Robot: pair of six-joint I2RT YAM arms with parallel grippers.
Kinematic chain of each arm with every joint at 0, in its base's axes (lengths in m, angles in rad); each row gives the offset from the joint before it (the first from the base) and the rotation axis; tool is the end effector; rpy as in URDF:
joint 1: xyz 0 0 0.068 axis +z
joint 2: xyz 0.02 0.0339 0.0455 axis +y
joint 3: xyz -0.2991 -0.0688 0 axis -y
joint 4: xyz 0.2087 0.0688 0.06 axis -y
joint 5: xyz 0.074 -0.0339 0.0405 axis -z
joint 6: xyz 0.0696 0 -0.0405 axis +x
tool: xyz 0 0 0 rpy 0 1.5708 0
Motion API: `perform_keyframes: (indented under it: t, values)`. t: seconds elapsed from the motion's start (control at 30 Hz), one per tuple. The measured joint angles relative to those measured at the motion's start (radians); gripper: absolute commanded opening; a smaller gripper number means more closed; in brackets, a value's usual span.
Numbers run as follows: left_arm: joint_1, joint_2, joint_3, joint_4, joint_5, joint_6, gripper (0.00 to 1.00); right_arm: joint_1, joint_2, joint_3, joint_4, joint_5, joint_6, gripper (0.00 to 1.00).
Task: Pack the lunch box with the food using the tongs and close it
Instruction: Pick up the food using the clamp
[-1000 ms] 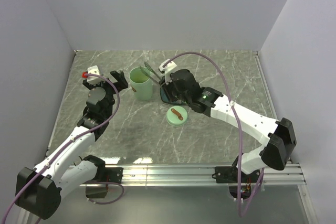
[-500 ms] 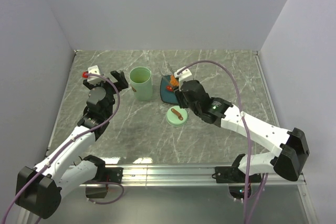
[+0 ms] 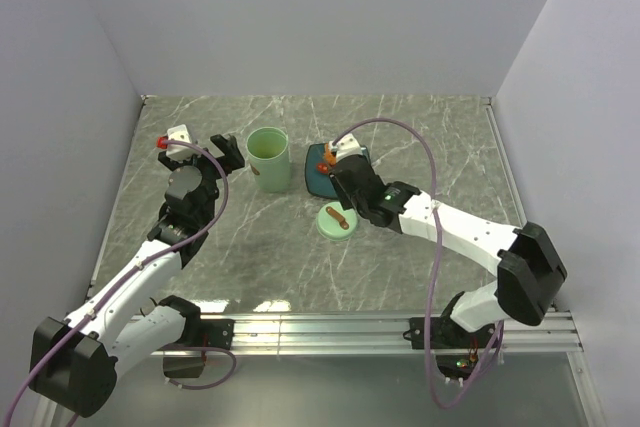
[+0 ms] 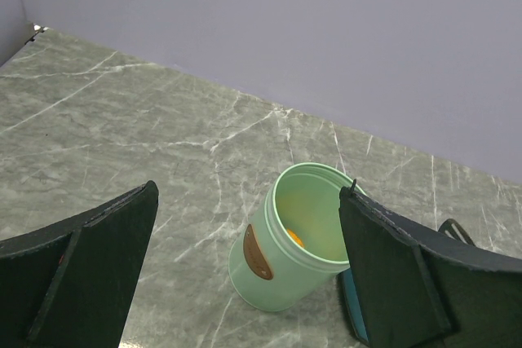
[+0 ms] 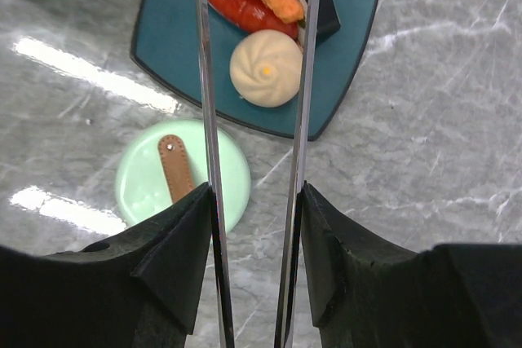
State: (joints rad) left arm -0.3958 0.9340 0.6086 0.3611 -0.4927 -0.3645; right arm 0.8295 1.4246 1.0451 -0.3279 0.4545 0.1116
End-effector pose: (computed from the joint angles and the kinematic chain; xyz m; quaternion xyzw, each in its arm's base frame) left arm 0.1920 -0.0445 0.3489 -0.1649 0.6761 -0.1017 0.7109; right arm 0.2226 0.1979 0.2991 -0.2226 0.8616 0.0024 0.4561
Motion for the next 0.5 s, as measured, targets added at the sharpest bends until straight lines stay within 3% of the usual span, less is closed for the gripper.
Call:
perform_keyframes:
  t: [0.5]
  values:
    - [0.0,0.007,0.0,0.0,0.0,0.0,0.99,-0.045,0.056,0.0,-0.002,-0.034,0.011,0.54]
